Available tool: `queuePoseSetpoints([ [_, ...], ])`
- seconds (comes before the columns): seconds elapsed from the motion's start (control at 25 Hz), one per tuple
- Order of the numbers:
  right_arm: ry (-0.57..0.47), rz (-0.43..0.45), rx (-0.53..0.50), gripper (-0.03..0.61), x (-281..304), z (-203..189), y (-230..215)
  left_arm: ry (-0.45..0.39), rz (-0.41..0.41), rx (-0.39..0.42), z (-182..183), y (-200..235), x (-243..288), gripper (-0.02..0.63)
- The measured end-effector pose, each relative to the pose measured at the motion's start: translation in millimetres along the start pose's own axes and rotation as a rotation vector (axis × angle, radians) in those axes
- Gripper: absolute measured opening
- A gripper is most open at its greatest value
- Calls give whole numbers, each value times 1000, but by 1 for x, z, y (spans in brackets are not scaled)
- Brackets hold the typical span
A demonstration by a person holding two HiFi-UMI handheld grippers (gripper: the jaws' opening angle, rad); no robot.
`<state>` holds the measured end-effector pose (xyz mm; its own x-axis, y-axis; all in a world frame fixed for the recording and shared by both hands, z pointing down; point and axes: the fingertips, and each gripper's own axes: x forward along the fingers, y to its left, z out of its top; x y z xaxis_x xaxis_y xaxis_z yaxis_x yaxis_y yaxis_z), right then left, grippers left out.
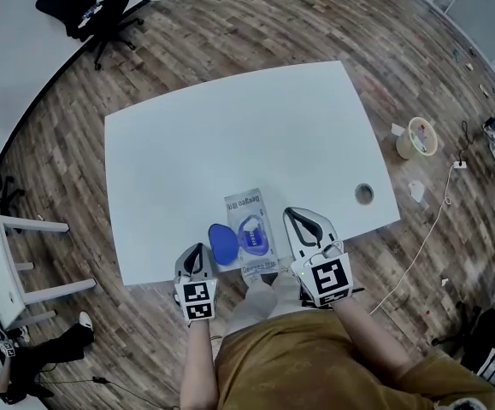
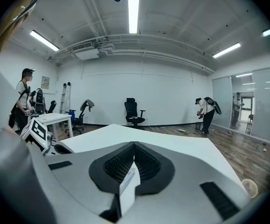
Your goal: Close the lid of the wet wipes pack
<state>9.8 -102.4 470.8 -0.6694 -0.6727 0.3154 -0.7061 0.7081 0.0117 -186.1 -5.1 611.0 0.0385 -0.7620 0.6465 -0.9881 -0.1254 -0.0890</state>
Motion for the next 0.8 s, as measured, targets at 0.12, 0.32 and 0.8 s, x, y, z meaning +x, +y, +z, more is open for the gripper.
queuePoseSetpoints([
  [0.12, 3, 0, 2, 6, 1, -1, 0, 11, -12, -1, -3, -3, 2, -5],
  [0.32, 4, 0, 5, 6, 2, -2, 1, 28, -39, -7, -9, -10, 5, -5],
  [0.8, 3, 0, 9, 6, 1, -2, 0, 10, -54, -36, -2, -12, 6, -5],
])
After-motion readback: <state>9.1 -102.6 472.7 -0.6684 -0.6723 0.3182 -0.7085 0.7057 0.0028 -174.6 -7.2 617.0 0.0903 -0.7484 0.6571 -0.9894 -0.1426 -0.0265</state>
